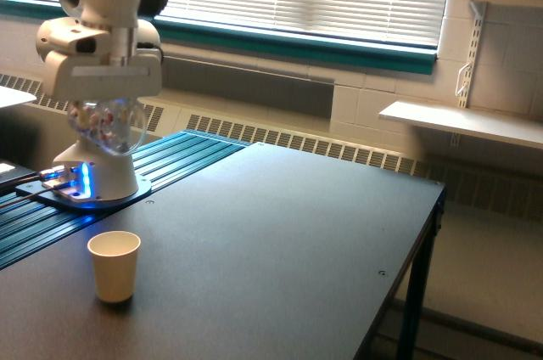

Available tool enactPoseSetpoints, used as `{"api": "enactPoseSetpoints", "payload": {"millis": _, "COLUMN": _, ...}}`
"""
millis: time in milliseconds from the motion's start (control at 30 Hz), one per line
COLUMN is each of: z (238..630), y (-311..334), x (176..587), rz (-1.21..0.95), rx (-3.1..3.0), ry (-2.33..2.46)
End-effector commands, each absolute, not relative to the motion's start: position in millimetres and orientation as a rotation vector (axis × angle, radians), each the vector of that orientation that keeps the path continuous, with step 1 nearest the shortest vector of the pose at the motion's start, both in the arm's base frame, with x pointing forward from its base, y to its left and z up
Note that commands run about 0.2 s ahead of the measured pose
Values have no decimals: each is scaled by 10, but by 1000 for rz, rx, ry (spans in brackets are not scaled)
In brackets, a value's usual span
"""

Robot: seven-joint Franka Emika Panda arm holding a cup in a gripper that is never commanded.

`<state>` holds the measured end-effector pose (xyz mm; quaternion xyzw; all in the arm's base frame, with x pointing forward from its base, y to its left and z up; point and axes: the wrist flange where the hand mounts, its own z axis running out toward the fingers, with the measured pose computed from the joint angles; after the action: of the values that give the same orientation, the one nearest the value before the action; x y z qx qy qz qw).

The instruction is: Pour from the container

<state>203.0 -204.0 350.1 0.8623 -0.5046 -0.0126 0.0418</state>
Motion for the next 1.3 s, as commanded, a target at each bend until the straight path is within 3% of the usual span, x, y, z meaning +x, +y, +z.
{"api": "enactPoseSetpoints", "payload": {"millis": 33, "z": 3295, "y": -2157, "x": 1958, "rz": -113, "rx": 2632, "ry": -1564}}
{"api": "enactPoseSetpoints", "payload": {"millis": 900, "z": 3036, "y": -2646, "x": 2529, "rz": -224, "rx": 2610, "ry": -1525}}
{"api": "enactPoseSetpoints", "payload": {"millis": 1300, "z": 2945, "y": -2786, "x": 2576, "rz": -268, "rx": 2584, "ry": -1612}}
